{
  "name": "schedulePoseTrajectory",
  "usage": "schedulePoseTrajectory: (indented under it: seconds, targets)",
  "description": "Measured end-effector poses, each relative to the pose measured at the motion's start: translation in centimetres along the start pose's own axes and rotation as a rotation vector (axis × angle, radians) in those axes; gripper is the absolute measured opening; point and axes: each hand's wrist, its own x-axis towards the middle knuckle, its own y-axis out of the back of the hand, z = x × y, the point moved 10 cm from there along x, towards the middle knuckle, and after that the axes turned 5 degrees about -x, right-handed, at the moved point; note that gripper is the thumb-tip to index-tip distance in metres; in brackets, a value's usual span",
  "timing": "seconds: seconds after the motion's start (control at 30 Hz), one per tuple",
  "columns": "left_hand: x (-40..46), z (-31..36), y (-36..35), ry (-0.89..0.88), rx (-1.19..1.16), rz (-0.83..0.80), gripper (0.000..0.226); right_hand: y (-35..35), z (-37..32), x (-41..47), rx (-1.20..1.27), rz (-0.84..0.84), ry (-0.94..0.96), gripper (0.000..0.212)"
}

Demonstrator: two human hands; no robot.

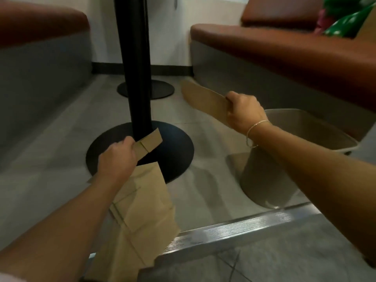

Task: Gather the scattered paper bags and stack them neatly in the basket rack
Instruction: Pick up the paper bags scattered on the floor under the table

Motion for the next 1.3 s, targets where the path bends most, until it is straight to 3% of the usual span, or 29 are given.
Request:
schedulePoseTrajectory:
  seconds: [0.2,0.3,0.37,0.5,0.6,0.73,0.8,0.87,0.9,1.0,1.1,1.2,1.3]
  targets:
    - [2.1,9.6,3.7,0.016,-0.058,0.094,0.019,11.1,10.0,-1.9,-0.002,0.239,-0.247,0.032]
    - [3.2,14.1,4.9,0.025,-0.113,0.106,0.021,13.2,15.2,-3.7,0.053,0.264,-0.408,0.031]
    - [3.6,16.4,5.2,0.038,-0.137,0.090,0.021,12.2,18.2,-4.9,0.118,0.186,-0.506,0.031]
    - [3.9,20.3,5.1,0.006,-0.177,0.080,0.020,8.3,21.1,-6.8,0.177,-0.062,-0.616,0.054]
    - [4.0,22.3,4.9,-0.012,-0.248,0.072,0.019,9.0,19.6,-6.1,0.180,-0.016,-0.524,0.065]
    - [4.3,25.1,4.5,-0.090,-0.359,0.034,0.019,10.0,12.2,-3.6,0.093,-0.089,-0.123,0.083]
    - [4.7,26.3,4.5,-0.130,-0.427,0.007,0.017,10.0,8.9,-2.5,-0.027,-0.110,0.030,0.062]
    - [5.2,27.2,4.8,-0.151,-0.484,-0.005,0.016,10.6,7.3,-1.8,-0.115,-0.083,0.081,0.030]
    - [5.5,27.5,5.2,-0.153,-0.509,0.001,0.016,11.3,7.0,-1.6,-0.122,-0.069,0.079,0.026]
    - [6.4,26.7,6.0,-0.137,-0.529,0.029,0.025,14.9,7.4,-1.0,-0.136,0.006,-0.001,0.029]
    - [7.2,23.4,4.8,-0.040,-0.436,-0.058,0.032,18.7,9.9,0.2,-0.275,0.065,-0.181,0.040]
    - [6.9,19.7,2.8,0.072,-0.282,-0.193,0.021,19.5,12.1,1.0,-0.410,0.002,-0.341,0.040]
    - [5.9,17.1,1.5,0.138,-0.168,-0.303,0.015,16.9,12.4,0.3,-0.457,-0.097,-0.373,0.033]
